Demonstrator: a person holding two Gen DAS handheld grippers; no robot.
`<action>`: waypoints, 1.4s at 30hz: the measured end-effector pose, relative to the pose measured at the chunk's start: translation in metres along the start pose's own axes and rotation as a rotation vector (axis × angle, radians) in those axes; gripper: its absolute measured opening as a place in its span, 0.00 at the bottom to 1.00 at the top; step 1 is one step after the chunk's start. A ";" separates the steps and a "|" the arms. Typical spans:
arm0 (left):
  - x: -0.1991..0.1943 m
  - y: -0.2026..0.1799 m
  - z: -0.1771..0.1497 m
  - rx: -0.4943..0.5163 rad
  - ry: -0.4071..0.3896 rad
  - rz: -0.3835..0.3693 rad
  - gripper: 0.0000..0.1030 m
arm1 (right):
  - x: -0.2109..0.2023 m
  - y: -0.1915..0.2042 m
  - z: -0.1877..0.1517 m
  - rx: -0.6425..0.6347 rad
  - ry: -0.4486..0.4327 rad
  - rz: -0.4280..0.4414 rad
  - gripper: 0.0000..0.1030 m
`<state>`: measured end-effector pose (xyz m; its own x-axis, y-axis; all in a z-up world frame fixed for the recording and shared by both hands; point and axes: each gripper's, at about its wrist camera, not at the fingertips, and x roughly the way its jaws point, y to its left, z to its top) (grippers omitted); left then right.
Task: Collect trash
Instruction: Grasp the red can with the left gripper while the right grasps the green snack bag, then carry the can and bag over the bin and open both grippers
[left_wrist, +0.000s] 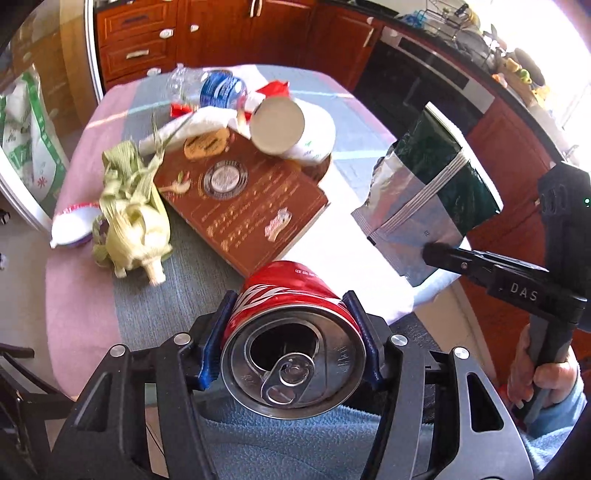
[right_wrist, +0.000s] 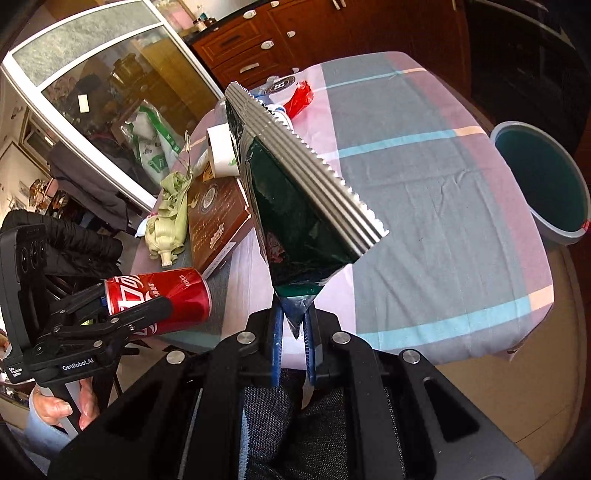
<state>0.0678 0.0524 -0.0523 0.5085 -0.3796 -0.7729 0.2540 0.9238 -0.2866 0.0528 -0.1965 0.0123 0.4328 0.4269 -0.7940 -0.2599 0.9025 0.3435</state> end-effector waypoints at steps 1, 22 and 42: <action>-0.001 -0.002 0.003 0.005 -0.008 -0.002 0.57 | 0.000 0.000 0.000 0.000 0.000 0.000 0.09; 0.065 -0.209 0.138 0.333 0.001 -0.191 0.57 | -0.104 -0.183 0.049 0.304 -0.263 -0.178 0.09; 0.217 -0.317 0.187 0.405 0.203 -0.211 0.57 | -0.046 -0.320 0.084 0.509 -0.127 -0.291 0.10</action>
<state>0.2513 -0.3318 -0.0234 0.2512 -0.5014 -0.8279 0.6535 0.7188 -0.2371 0.1883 -0.4999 -0.0187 0.5319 0.1330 -0.8363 0.3179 0.8840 0.3428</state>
